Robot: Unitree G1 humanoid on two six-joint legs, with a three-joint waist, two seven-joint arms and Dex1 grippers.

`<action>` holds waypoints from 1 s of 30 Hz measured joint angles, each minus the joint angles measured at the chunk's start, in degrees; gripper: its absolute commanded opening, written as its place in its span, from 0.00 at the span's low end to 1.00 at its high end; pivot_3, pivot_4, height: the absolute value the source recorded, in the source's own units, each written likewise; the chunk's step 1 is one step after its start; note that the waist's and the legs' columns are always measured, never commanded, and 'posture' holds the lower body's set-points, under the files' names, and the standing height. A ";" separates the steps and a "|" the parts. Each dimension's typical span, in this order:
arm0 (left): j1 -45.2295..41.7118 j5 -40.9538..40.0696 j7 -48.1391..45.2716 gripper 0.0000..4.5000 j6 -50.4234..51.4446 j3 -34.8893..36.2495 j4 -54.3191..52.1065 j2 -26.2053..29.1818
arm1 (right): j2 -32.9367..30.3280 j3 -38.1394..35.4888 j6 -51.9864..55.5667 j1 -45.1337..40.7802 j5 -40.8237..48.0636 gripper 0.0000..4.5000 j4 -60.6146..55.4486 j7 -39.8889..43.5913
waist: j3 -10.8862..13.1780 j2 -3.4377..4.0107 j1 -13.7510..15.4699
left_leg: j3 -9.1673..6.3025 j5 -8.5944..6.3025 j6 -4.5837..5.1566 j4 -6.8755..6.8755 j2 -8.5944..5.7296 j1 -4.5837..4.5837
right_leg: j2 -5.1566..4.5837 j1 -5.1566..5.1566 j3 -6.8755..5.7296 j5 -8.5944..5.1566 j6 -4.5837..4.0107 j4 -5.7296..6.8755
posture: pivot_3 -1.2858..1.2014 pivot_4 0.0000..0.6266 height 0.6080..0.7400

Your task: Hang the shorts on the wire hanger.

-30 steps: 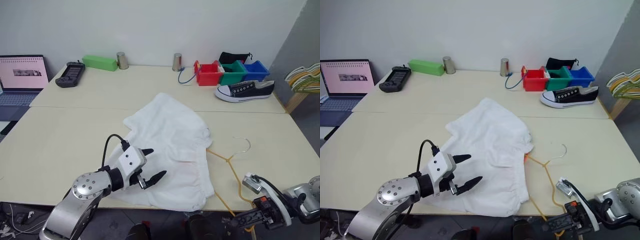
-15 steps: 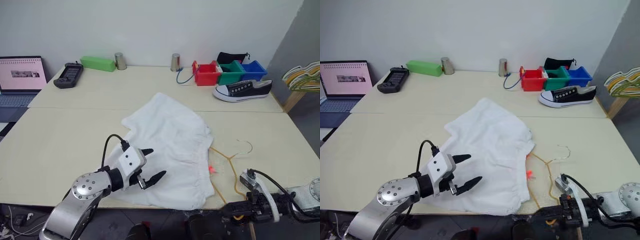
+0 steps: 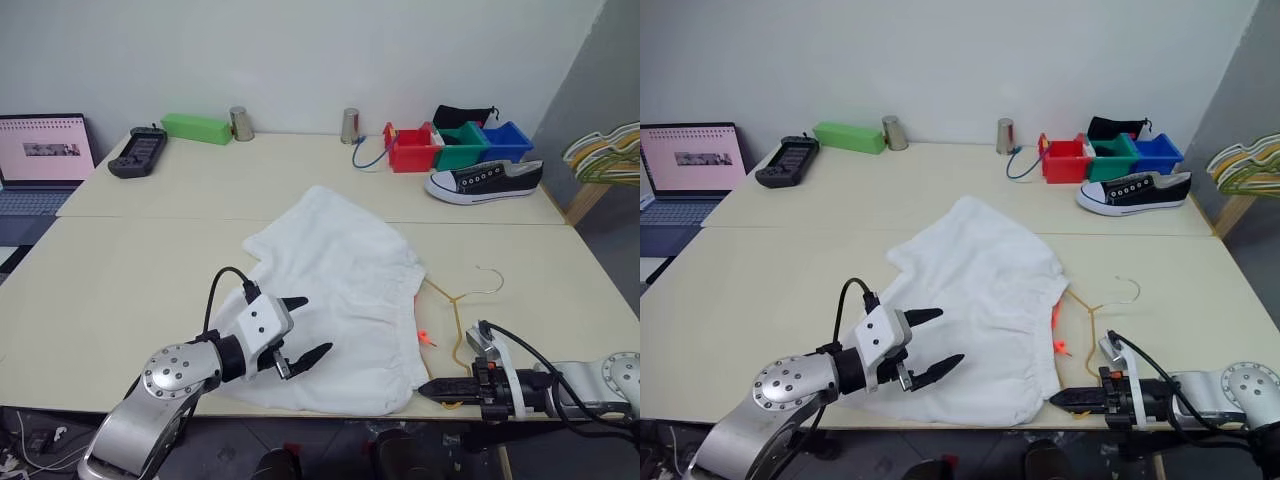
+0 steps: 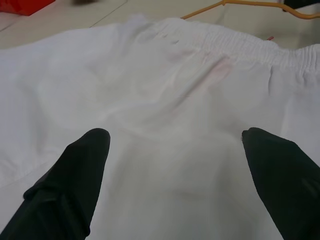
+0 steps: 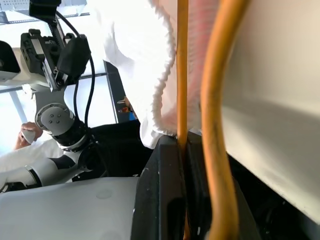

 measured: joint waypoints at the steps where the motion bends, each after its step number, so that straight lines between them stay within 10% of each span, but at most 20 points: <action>1: 0.00 0.01 -0.08 1.00 -0.02 0.00 0.04 0.00 | 0.16 -0.29 -0.01 -0.13 -0.51 0.00 0.04 0.55 | -0.01 0.01 -0.01 | 0.00 0.00 0.00 0.00 0.09 0.00 | 0.10 -0.01 0.00 0.01 -0.03 0.00 | 0.41 0.11 1.00; 19: -0.43 0.29 -0.14 1.00 -0.29 -0.09 0.38 -0.09 | 4.75 -3.73 2.03 -6.05 -15.19 0.00 4.87 8.02 | -0.46 0.60 -0.27 | 0.08 0.00 0.00 0.25 0.20 0.00 | 0.22 -0.05 0.10 0.05 -0.09 0.14 | 0.41 0.10 1.00; 30: -7.40 -1.52 -4.28 1.00 0.03 1.19 4.94 2.31 | -0.91 4.23 -11.41 -23.67 -49.52 0.00 -2.26 26.36 | -0.54 0.76 -0.34 | 0.11 0.00 -0.01 0.50 0.21 -0.24 | 0.21 -0.49 0.05 0.25 0.00 0.13 | 0.42 0.07 1.00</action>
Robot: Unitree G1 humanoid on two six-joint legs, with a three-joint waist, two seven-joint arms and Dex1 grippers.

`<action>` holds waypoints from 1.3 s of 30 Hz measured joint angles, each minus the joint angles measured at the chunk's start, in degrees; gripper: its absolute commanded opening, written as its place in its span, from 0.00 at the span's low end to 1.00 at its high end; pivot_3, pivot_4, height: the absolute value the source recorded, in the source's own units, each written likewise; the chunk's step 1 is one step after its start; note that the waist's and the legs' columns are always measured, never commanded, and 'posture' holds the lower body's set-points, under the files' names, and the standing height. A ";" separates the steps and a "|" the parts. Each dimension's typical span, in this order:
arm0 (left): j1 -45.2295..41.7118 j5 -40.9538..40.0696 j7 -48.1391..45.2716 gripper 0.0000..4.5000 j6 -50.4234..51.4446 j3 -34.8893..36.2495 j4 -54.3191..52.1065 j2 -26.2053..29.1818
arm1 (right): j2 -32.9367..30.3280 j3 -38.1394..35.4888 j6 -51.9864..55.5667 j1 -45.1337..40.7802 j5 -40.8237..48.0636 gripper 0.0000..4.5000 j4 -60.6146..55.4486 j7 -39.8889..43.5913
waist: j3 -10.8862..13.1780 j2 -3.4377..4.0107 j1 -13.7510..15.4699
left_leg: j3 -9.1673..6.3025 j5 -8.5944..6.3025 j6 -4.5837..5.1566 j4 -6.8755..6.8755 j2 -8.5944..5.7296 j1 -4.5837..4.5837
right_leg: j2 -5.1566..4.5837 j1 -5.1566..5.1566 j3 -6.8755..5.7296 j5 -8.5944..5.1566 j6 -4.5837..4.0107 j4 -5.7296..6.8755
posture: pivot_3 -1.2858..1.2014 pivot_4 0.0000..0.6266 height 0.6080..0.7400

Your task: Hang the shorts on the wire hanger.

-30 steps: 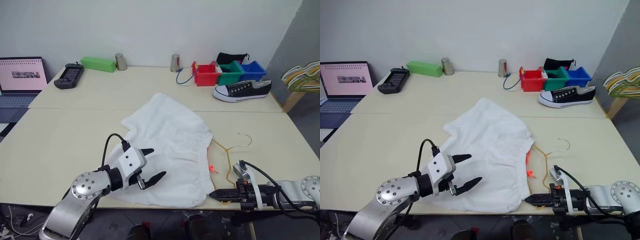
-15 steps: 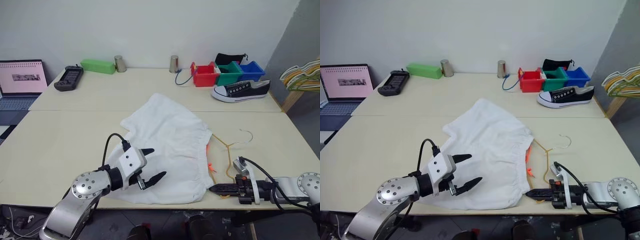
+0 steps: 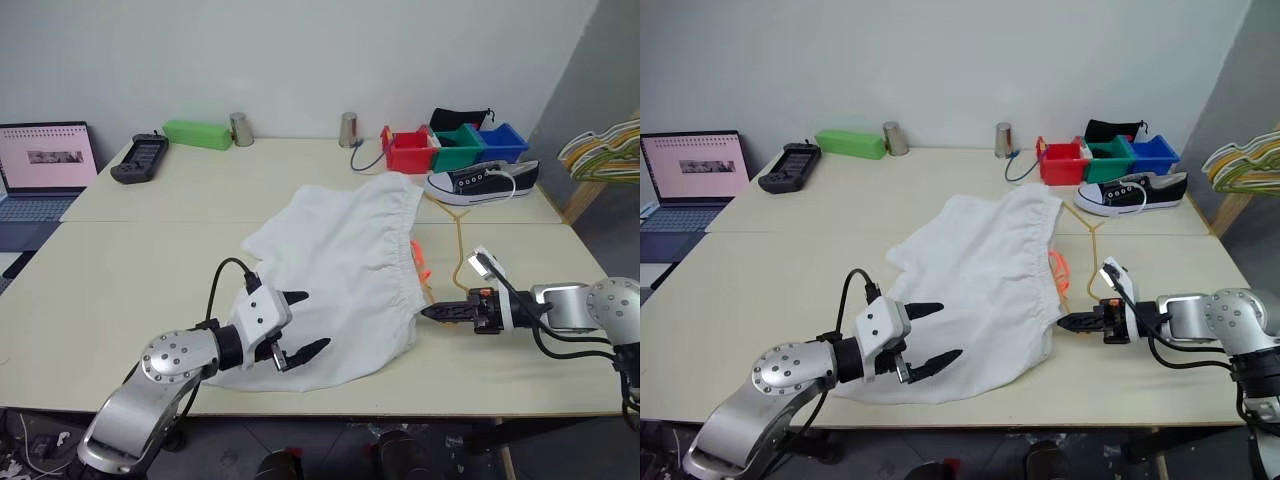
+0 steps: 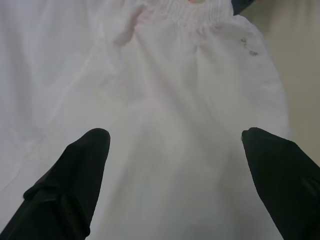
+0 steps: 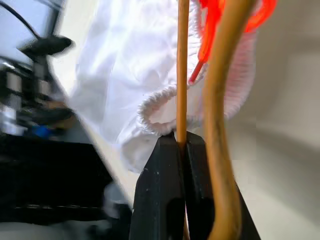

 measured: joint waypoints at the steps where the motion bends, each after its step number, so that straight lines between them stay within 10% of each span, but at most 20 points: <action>1: -2.79 -0.09 -0.13 1.00 -0.14 0.87 1.55 0.41 | -0.76 2.94 -4.70 -1.31 -6.39 0.00 -0.26 1.75 | 0.00 0.00 -0.03 | 0.00 0.00 0.00 0.01 0.00 -0.16 | 0.00 -0.23 0.00 0.03 0.04 0.03 | 0.42 0.07 1.00; 10: -35.43 -3.06 -9.02 1.00 -1.58 7.98 22.06 8.88 | 7.50 12.78 -34.03 -13.44 -44.15 0.00 8.82 1.93 | -0.03 0.00 -1.84 | 0.00 0.06 -0.02 0.14 -0.08 -0.70 | -0.03 -0.72 0.04 0.34 -0.15 0.73 | 0.43 0.03 1.00; 19: -61.25 12.16 -22.39 1.00 -30.16 -4.44 62.27 5.34 | 17.20 15.63 -45.70 -18.88 -61.32 0.00 13.07 1.02 | -0.06 -0.02 -3.15 | -0.19 0.40 -0.45 0.15 -0.12 -0.67 | -0.05 -0.73 -0.14 0.33 -0.22 1.05 | 0.42 0.00 1.00; 39: -71.23 29.40 -25.17 0.91 -55.77 -12.34 89.96 -2.43 | 19.80 14.72 -37.07 -19.29 -75.74 0.00 -1.34 3.38 | -0.12 -0.06 -8.81 | -0.33 0.47 -0.35 0.22 -0.16 -0.65 | -0.11 -0.80 -0.19 0.33 -0.22 1.51 | 0.38 0.00 1.00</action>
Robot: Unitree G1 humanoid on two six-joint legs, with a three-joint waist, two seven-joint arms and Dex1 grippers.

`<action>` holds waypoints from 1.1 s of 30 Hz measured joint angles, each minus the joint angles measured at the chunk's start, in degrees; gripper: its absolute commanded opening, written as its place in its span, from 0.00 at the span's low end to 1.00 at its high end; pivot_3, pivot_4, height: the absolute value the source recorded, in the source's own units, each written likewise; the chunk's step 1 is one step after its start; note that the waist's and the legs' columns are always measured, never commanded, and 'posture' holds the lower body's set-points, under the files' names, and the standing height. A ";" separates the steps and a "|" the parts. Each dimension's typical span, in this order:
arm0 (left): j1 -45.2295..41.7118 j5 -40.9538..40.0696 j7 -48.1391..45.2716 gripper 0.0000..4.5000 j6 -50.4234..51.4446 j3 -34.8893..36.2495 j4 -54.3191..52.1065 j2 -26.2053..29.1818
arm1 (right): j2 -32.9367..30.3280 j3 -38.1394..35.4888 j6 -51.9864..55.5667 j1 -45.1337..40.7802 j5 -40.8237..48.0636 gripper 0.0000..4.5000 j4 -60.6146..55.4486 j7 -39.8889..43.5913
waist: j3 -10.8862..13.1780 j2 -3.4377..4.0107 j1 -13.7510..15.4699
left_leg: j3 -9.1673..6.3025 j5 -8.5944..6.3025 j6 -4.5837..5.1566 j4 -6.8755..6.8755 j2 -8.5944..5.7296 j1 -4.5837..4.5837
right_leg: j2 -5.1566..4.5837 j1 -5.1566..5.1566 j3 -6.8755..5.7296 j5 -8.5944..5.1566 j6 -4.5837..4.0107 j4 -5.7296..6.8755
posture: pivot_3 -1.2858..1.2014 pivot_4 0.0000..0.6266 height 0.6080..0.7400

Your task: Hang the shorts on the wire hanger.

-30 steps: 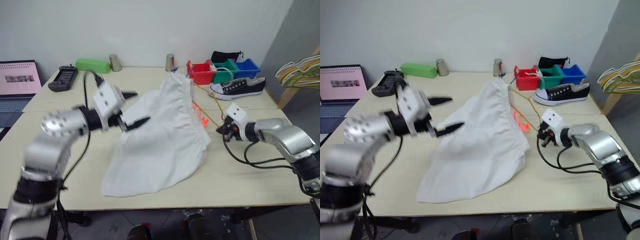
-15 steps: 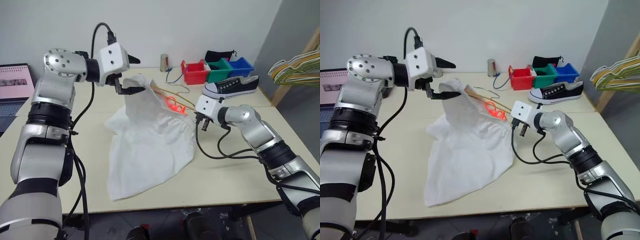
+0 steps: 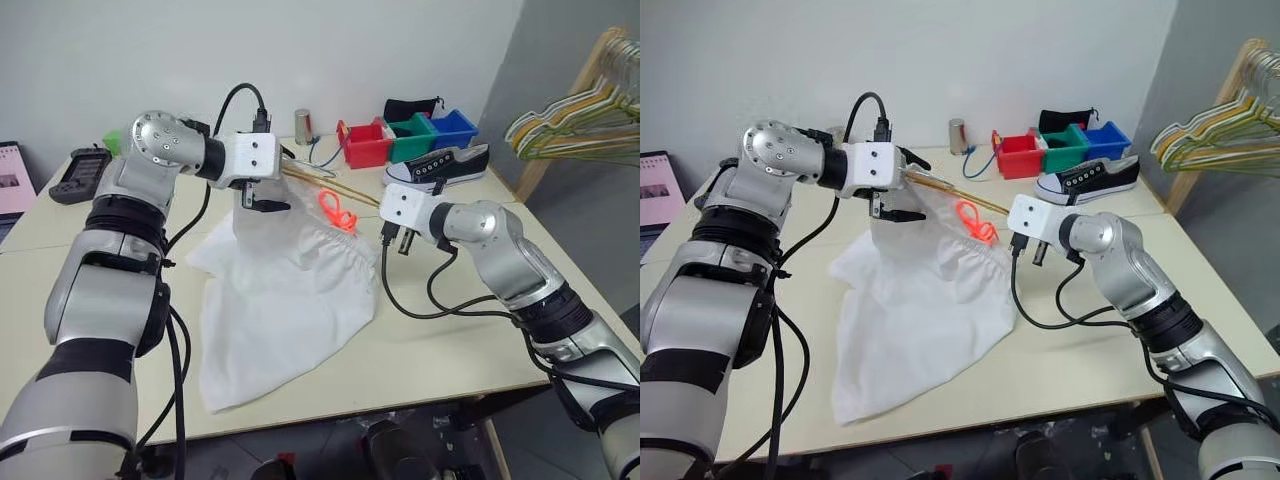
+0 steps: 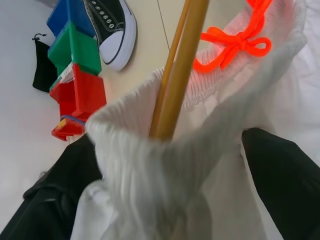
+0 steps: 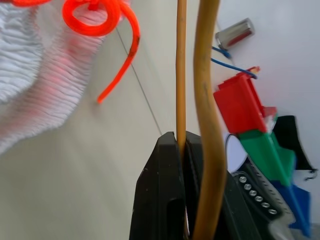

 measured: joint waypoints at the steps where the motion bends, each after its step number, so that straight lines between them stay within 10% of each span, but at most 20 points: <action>1: -0.02 0.75 0.92 0.90 -0.67 -0.07 0.93 -0.32 | 0.16 0.00 0.02 0.00 -0.66 0.00 -0.56 0.12 | 0.00 -0.01 -0.35 | -0.01 0.02 0.02 0.01 0.00 0.00 | 0.00 0.00 -0.02 0.00 0.00 0.05 | 0.38 0.00 1.00; 17: -1.54 3.50 6.06 0.22 -3.87 -0.40 4.26 -1.92 | 1.89 -0.85 1.26 1.16 -2.30 0.00 -1.33 2.93 | -0.07 -0.11 -4.11 | -0.05 0.28 0.32 0.07 -0.08 0.37 | -0.06 0.09 0.01 -0.14 0.26 0.58 | 0.38 0.00 1.00; 33: -1.68 3.45 6.95 0.09 -4.58 -0.30 4.93 -1.83 | 2.96 -1.97 2.11 1.22 -2.19 0.00 -1.33 4.81 | -0.09 -0.14 -4.43 | -0.07 0.39 0.37 0.07 -0.09 0.40 | -0.08 0.12 0.01 -0.10 0.31 0.64 | 0.38 0.00 1.00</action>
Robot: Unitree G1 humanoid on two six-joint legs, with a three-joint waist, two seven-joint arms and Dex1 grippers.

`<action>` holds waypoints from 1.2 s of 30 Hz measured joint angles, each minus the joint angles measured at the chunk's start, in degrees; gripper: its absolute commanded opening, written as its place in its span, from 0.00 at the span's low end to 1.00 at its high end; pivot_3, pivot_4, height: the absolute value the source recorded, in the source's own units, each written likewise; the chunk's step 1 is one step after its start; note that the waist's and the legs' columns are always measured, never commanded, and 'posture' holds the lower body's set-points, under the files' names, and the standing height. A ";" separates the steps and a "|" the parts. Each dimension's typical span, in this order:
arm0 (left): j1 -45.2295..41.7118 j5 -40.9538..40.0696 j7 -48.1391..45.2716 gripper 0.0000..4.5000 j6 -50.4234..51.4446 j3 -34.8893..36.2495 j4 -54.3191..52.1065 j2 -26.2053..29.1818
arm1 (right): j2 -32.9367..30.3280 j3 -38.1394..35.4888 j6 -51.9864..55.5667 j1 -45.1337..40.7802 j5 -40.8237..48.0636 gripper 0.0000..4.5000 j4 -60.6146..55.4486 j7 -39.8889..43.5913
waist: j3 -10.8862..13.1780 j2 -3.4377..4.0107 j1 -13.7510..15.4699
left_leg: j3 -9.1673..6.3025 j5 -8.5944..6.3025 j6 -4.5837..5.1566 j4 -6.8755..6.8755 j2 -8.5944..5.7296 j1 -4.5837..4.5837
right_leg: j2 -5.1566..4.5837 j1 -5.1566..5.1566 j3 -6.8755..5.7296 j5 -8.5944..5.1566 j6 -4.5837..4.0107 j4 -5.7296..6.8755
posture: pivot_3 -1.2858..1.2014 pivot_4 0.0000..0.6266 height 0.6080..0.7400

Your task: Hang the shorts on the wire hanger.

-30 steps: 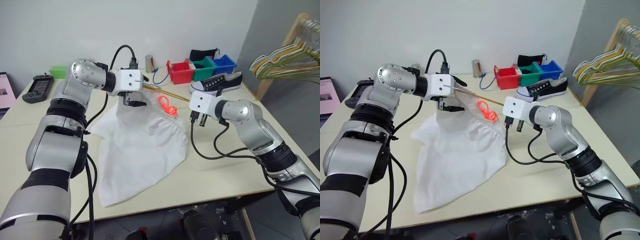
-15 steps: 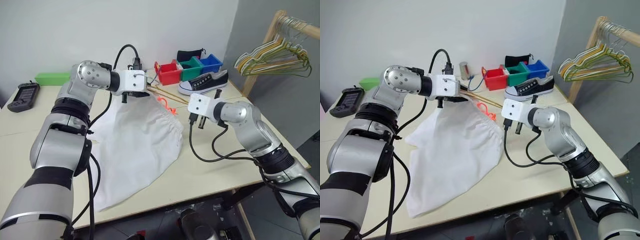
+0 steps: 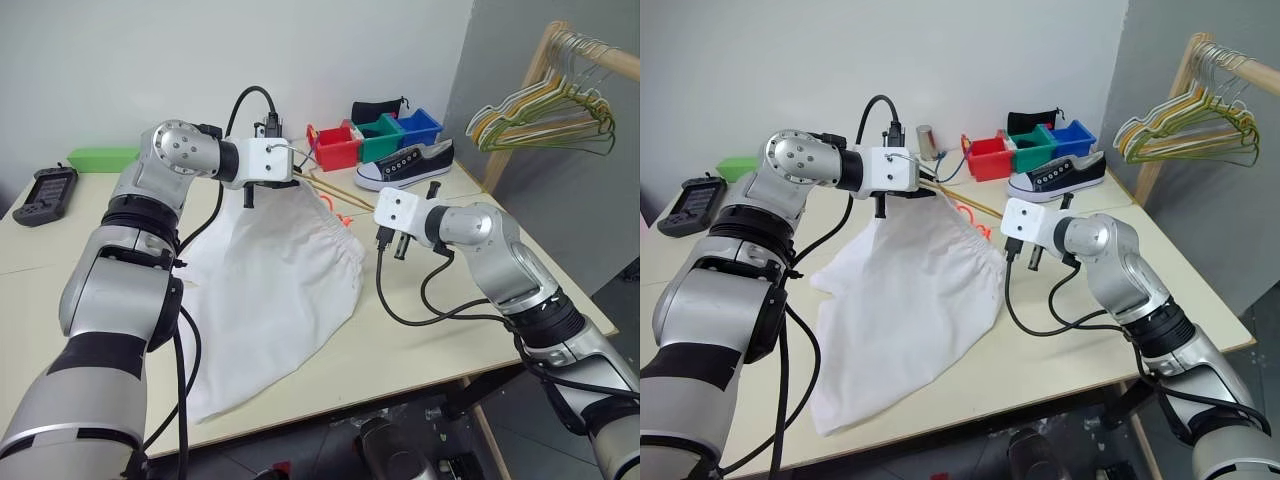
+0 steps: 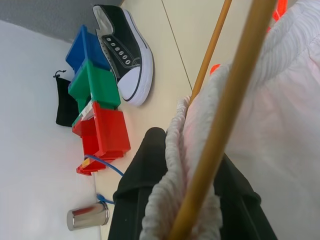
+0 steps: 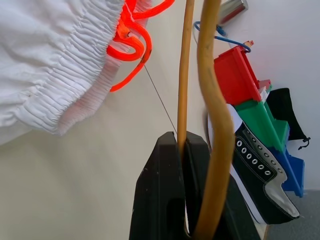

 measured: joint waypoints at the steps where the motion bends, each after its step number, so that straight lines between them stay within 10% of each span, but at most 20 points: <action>1: 0.00 0.04 0.12 0.09 -0.02 0.00 0.00 0.00 | 0.03 -0.02 0.00 0.00 0.00 0.00 0.01 0.01 | 0.00 0.00 0.00 | 0.00 0.00 0.00 0.00 0.00 0.00 | 0.00 0.00 0.00 0.00 0.00 0.00 | 0.38 0.00 1.00; 21: -0.40 -3.09 -8.81 0.96 3.07 1.55 -0.18 -0.04 | 0.03 -1.14 -0.01 -0.23 -0.16 0.00 0.02 0.08 | -0.03 -0.02 -0.13 | -0.02 0.05 0.01 0.00 -0.02 0.01 | -0.01 0.00 0.00 0.01 0.00 0.06 | 0.38 0.00 1.00; 36: -2.34 -0.89 -8.96 0.99 4.13 1.20 0.28 1.74 | 0.38 -1.30 -0.79 -0.34 -0.13 0.00 0.02 0.02 | -0.09 -0.07 -0.38 | -0.04 0.10 0.03 0.00 -0.04 0.04 | -0.01 -0.01 0.00 0.01 0.01 0.19 | 0.38 0.00 1.00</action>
